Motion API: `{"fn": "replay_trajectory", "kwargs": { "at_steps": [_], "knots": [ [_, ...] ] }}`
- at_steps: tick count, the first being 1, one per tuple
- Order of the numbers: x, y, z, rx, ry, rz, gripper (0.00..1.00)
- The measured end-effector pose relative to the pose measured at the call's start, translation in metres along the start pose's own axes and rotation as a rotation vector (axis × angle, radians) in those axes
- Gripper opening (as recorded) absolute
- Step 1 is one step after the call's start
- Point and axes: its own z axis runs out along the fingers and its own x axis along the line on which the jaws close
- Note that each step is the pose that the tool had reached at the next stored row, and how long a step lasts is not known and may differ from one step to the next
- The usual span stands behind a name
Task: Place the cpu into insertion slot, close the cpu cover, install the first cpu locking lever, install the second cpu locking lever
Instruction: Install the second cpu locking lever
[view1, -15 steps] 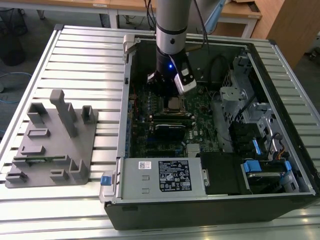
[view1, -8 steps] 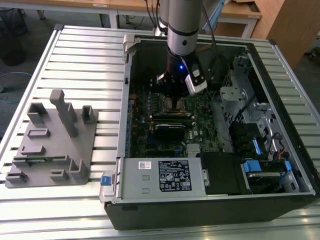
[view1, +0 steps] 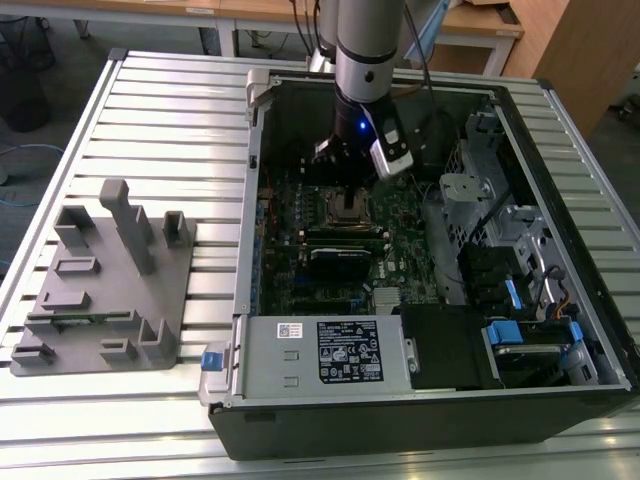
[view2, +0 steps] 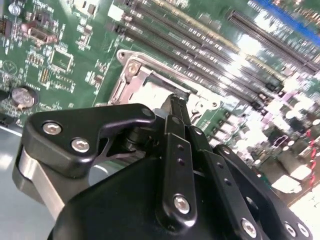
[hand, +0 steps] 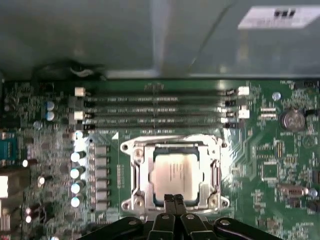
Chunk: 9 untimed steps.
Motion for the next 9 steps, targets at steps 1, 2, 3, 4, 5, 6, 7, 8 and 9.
{"fn": "replay_trajectory", "kwargs": {
  "at_steps": [1,2,3,4,5,6,7,8,9],
  "knots": [
    [-0.0010,0.0015,0.0003,0.0000,0.0000,0.000,0.11],
    [-0.0015,0.0032,0.0006,0.0000,-0.0001,0.000,0.11],
    [-0.0017,0.0048,0.0008,0.0000,-0.0001,0.000,0.11],
    [-0.0018,0.0063,0.0010,-0.0001,-0.0001,0.000,0.11],
    [-0.0019,0.0077,0.0011,0.0000,-0.0001,0.000,0.11],
    [-0.0020,0.0087,0.0012,-0.0001,0.0000,0.000,0.11],
    [-0.0021,0.0088,0.0011,0.0001,0.0000,0.000,0.11],
    [-0.0021,0.0088,0.0011,-0.0001,-0.0001,0.000,0.11],
    [-0.0020,0.0089,0.0012,-0.0001,-0.0001,0.000,0.11]
  ]
}}
